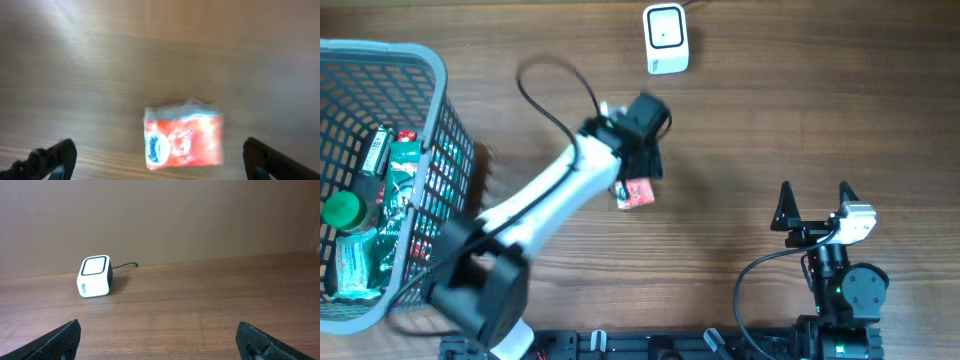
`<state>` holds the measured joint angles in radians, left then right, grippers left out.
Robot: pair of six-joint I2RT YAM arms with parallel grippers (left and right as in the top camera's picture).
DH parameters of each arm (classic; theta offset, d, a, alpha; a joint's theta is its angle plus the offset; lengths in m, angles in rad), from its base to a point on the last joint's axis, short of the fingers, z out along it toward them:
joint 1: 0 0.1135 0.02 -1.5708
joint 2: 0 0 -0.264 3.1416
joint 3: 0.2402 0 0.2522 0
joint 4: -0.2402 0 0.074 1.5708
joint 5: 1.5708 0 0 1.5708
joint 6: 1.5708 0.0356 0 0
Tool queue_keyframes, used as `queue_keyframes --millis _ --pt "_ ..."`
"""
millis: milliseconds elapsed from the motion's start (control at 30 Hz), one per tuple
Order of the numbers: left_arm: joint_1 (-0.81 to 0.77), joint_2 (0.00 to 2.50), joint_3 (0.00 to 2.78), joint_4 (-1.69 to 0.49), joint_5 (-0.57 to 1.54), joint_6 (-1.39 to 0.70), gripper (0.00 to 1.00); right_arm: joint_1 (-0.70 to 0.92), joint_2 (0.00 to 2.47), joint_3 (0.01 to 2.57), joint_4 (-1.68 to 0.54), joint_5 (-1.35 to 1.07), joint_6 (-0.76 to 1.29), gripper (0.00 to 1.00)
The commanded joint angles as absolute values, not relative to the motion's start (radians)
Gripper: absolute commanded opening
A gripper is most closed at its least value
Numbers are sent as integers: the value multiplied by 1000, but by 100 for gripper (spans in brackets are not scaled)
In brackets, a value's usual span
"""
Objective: Scan the item barcode
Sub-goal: 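Carry the pack forward and set it on the table center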
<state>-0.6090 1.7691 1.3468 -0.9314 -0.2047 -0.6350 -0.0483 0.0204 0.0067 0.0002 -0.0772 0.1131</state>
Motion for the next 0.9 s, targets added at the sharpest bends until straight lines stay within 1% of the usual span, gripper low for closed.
queue_keyframes --millis 0,100,200,267,333,400,500,633,733,867 --pt "-569 1610 1656 -1068 -439 -608 100 -43 14 5 2 -63 131 100" --pt "-510 1539 1815 -1134 -471 -609 100 -43 14 5 2 -63 131 100" --pt "-380 1445 1859 -1138 -477 -616 100 -43 14 5 2 -63 131 100" --pt "-259 1402 1859 -1167 -477 -661 100 -43 14 5 2 -63 131 100" --pt "-94 1375 1859 -1248 -472 -761 100 -43 14 5 2 -63 131 100" --pt "32 1373 1859 -1324 -465 -855 100 -43 14 5 2 -63 131 100" --pt "255 1375 1833 -1396 -454 -986 100 -43 14 5 2 -63 131 100" --pt "473 1375 1740 -1360 -441 -1008 100 -43 14 5 2 -63 131 100" --pt "555 1375 1623 -1300 -435 -1041 100 -43 14 5 2 -63 131 100" --pt "602 1378 1425 -1146 -435 -1041 100 -43 14 5 2 -63 131 100"
